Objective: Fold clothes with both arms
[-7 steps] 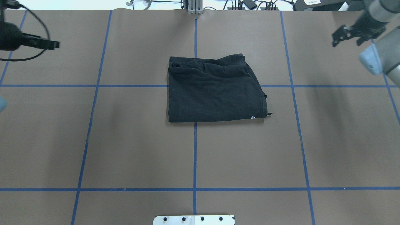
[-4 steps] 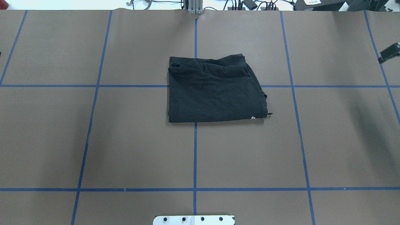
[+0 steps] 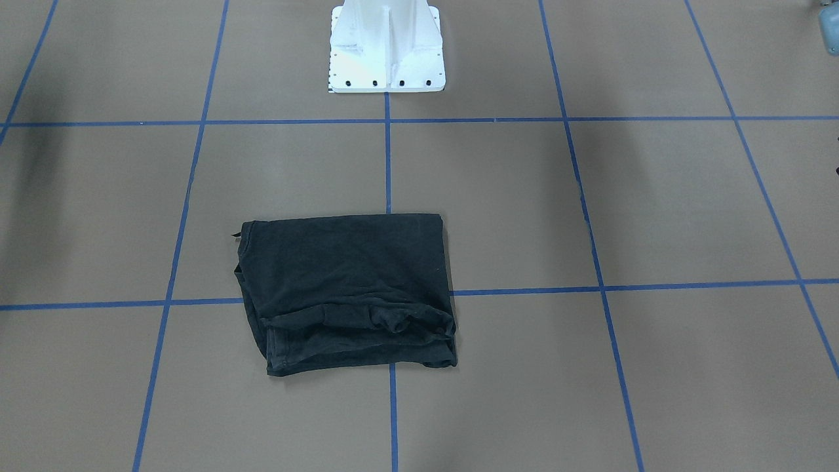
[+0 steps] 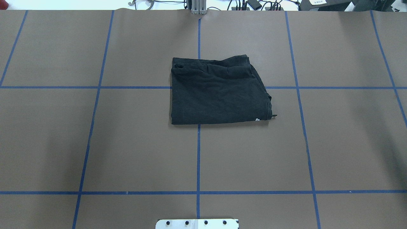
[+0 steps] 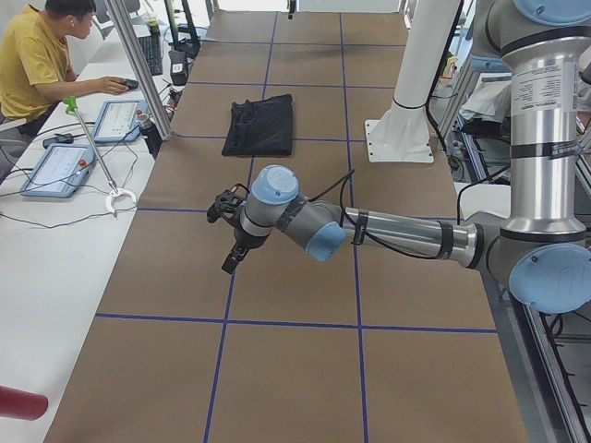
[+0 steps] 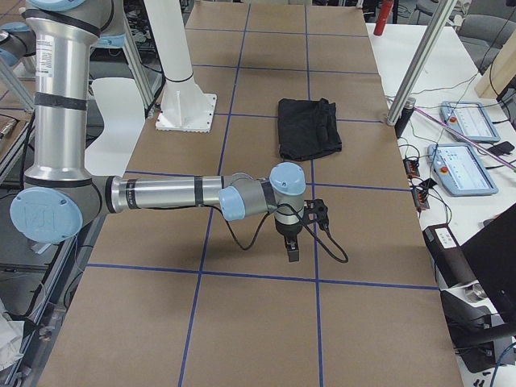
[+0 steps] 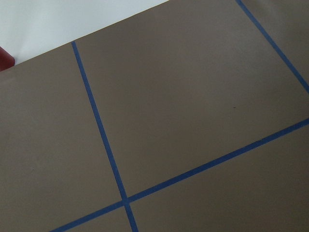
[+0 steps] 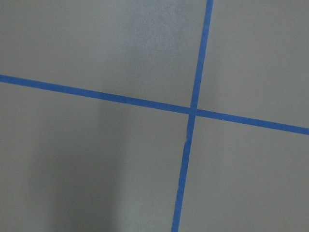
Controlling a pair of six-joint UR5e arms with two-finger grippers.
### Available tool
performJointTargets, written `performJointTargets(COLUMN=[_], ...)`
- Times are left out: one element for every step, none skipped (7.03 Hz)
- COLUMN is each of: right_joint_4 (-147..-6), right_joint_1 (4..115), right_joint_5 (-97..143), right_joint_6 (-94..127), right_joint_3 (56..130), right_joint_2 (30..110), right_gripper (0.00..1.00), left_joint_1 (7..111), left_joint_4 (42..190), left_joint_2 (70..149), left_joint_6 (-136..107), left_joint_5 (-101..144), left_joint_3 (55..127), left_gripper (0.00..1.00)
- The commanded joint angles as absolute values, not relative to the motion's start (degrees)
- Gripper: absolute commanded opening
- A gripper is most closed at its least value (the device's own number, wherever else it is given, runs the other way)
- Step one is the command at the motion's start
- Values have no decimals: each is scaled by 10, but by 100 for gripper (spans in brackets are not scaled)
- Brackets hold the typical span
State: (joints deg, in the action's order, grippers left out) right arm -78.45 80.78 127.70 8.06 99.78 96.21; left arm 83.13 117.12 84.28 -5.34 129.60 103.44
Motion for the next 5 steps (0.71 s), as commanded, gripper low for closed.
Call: performJointTargets(right_joint_4=[-792,-794,-795,-800,-809], right_joint_1=[809,808,809,809,813], right_joint_5=[1280,1288,1295,1303,1310], right_joint_6=[81,84,86,86,86], right_joint_3=[1002,1018,1019,1022,1022], right_joint_2=[969,969,976,978,976], right_gripper=[100,100,100,100,100], left_joint_1=[833,841,848,848,849], left_joint_4=[1159,1158,1163,1158,1155], left_joint_2=[838,832,808,809,800], left_joint_6=[10,14,4,-10,-11], left_joint_5=[1306,1312,1313,1316,1344], left_joint_3=[1035,1041,1043,1045,1055], left_gripper=[100,100,100,100,100])
